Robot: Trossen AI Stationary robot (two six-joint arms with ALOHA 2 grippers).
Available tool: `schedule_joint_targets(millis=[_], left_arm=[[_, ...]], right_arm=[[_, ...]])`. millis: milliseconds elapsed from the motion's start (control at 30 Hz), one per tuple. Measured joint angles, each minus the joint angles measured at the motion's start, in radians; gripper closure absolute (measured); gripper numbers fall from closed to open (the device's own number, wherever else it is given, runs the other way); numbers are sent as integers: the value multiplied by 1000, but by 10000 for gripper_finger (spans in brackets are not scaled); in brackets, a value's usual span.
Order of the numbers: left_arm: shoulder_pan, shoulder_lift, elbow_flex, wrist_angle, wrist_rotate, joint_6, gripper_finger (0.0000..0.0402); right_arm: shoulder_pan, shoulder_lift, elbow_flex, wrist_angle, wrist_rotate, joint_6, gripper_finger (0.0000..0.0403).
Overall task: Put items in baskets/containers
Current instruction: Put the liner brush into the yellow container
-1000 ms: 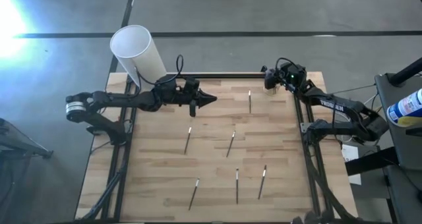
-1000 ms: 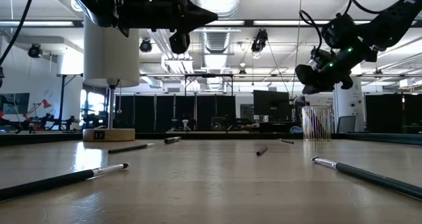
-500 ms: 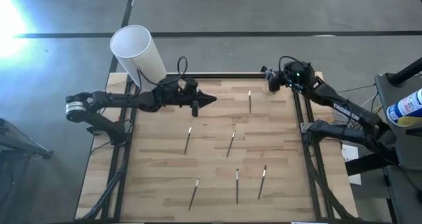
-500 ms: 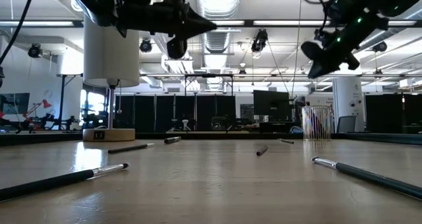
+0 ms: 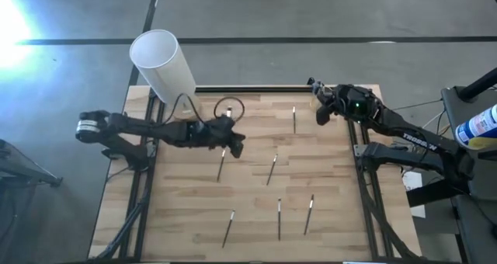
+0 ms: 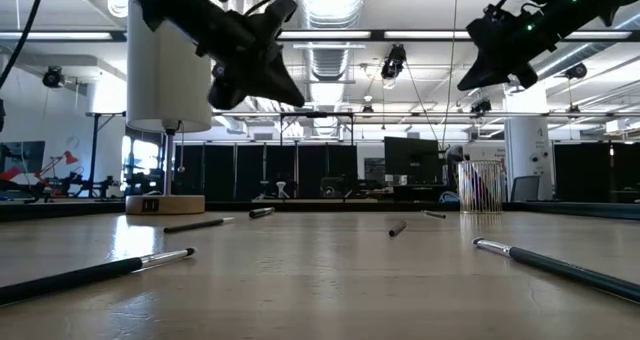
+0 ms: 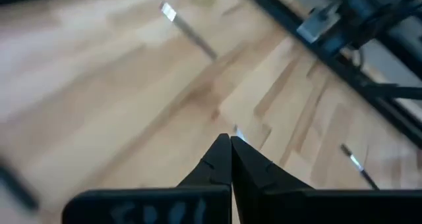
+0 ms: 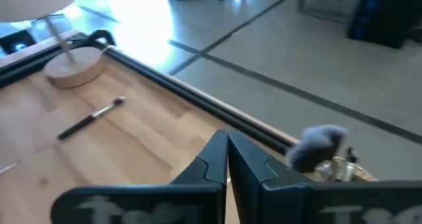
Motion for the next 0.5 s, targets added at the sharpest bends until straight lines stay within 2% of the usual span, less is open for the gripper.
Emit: schedule_joint_targets(millis=[167, 267, 367, 500], left_arm=[[-96, 0, 35, -283, -127, -310, 401], [-135, 0, 34, -412, -161, -468, 390], [-150, 15, 22, -466, -165, -566, 364], [-137, 71, 19, -456, -184, -606, 320]], right_arm=[[49, 0, -3, 0, 0, -14, 394], [72, 0, -8, 0, -1, -30, 394], [84, 1, -15, 1, -3, -31, 394], [87, 2, -27, 1, -23, -47, 394]])
